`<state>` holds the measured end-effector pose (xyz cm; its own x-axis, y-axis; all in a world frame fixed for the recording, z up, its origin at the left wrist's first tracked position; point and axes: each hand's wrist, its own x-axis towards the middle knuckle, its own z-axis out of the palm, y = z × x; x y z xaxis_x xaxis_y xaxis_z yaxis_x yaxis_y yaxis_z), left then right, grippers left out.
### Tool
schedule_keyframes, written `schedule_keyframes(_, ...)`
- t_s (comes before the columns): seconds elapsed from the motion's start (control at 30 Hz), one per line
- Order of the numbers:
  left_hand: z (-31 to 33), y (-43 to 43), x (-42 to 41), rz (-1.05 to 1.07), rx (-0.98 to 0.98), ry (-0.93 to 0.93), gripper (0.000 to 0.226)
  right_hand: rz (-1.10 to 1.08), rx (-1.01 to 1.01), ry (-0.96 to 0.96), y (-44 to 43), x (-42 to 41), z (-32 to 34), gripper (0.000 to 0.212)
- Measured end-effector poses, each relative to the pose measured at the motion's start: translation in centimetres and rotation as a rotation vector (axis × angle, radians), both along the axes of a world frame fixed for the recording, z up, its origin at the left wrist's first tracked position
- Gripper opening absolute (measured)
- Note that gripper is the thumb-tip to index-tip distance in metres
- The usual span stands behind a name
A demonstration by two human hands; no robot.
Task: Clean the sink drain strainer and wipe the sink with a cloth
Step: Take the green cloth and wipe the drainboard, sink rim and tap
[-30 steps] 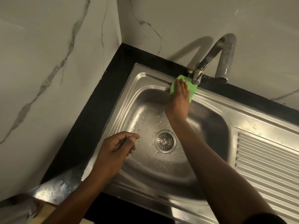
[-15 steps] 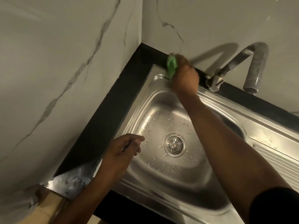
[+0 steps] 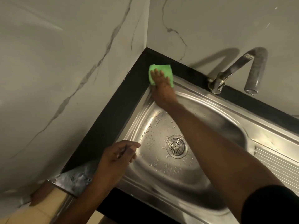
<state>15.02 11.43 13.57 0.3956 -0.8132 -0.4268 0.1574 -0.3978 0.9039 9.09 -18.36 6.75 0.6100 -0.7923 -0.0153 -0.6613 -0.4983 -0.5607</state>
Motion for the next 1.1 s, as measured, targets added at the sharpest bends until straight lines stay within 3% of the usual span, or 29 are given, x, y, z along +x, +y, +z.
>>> schedule_keyframes(0.2, 1.8, 1.1, -0.4, 0.078, -0.032, -0.085, 0.016, 0.191, 0.082, -0.06, 6.7, -1.6, -0.3, 0.064)
schedule_keyframes(0.33, 2.7, 1.4, 0.1, 0.11, -0.08, -0.106, 0.029, 0.361, 0.146, -0.049, 14.7, -3.3, 1.3, 0.067)
schedule_keyframes(0.43, 3.1, 1.6, 0.1, 0.085, -0.092, -0.116, 0.011, 0.404, 0.291, -0.171, 21.8, -4.5, 2.5, 0.041)
schedule_keyframes(0.47, 3.1, 1.7, 0.0, 0.07, -0.097, -0.152, 0.015, 0.478, 0.276, -0.095, 23.9, -5.6, 2.9, 0.033)
schedule_keyframes(0.5, 3.2, 1.7, -0.1, 0.057, -0.095, -0.17, 0.019, 0.468, 0.395, -0.079, 25.3, -6.3, 3.1, 0.028)
schedule_keyframes(0.63, 4.7, 1.4, -0.5, -0.003, -0.152, -0.149, 0.024, 0.476, 0.402, -0.082, 27.4, -8.9, 3.8, 0.04)
schedule_keyframes(0.77, 5.8, 0.9, -0.5, -0.032, -0.228, -0.167, 0.024, 0.383, 0.557, -0.128, 28.5, -12.3, 4.8, 0.037)
schedule_keyframes(0.93, 6.7, 1.5, -1.4, -0.047, -0.269, -0.175, 0.027, 0.26, 0.631, -0.141, 29.7, -17.7, 6.1, 0.028)
schedule_keyframes(1.1, 6.8, 3.4, -3.8, -0.06, -0.29, -0.167, 0.022, 0.22, 0.592, -0.05, 29.7, -25.7, 8.4, 0.035)
